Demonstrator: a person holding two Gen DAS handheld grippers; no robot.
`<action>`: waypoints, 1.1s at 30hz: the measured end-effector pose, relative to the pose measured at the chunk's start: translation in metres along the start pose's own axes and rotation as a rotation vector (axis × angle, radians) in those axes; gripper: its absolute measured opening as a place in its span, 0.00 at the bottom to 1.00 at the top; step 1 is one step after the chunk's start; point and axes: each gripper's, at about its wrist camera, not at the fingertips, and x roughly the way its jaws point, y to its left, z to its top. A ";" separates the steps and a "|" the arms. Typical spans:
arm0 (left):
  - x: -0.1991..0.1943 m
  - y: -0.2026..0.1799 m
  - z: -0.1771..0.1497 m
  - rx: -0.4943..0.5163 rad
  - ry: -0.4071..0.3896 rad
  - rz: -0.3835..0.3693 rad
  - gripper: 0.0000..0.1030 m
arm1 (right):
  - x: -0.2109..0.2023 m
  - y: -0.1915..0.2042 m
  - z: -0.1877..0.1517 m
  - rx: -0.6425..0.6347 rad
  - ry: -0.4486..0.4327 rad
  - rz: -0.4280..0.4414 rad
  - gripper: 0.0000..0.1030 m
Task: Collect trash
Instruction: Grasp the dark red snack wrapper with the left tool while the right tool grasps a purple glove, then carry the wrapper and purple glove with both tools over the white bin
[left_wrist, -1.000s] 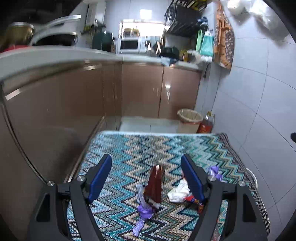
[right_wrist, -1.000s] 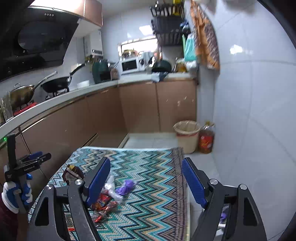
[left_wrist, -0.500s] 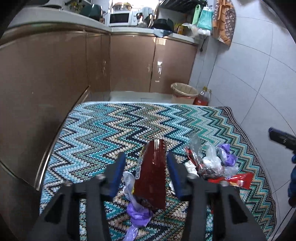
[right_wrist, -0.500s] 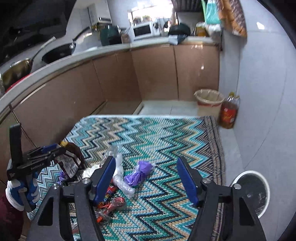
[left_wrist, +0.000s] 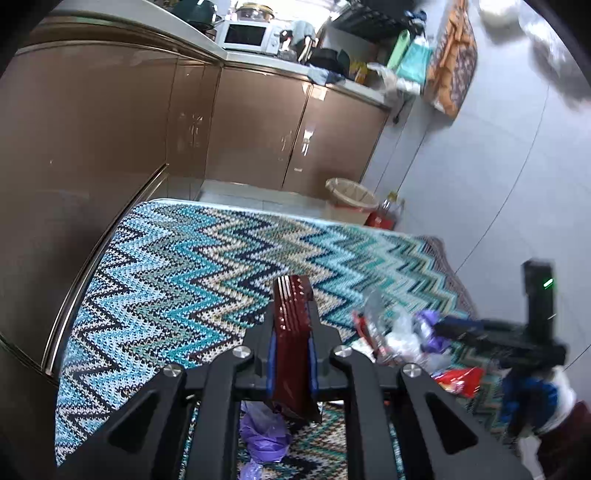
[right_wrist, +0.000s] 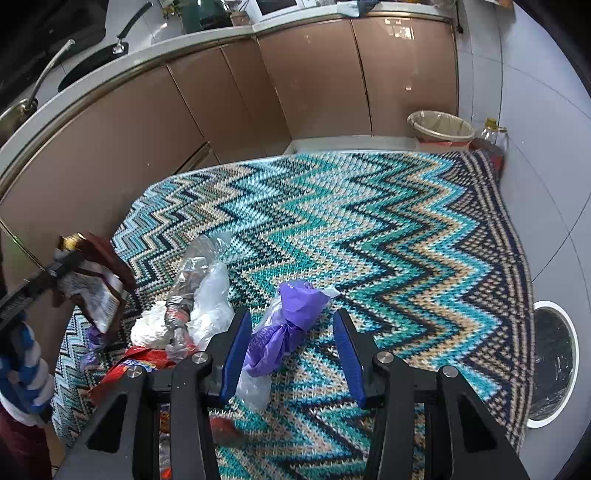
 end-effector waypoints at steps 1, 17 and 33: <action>-0.004 0.002 0.002 -0.017 -0.012 -0.017 0.12 | 0.005 0.000 0.000 0.003 0.009 -0.001 0.42; -0.056 -0.025 0.010 0.019 -0.099 -0.010 0.12 | -0.024 0.004 -0.005 -0.018 -0.062 0.005 0.24; -0.112 -0.146 0.000 0.162 -0.138 -0.100 0.12 | -0.168 0.002 -0.050 -0.047 -0.309 -0.002 0.23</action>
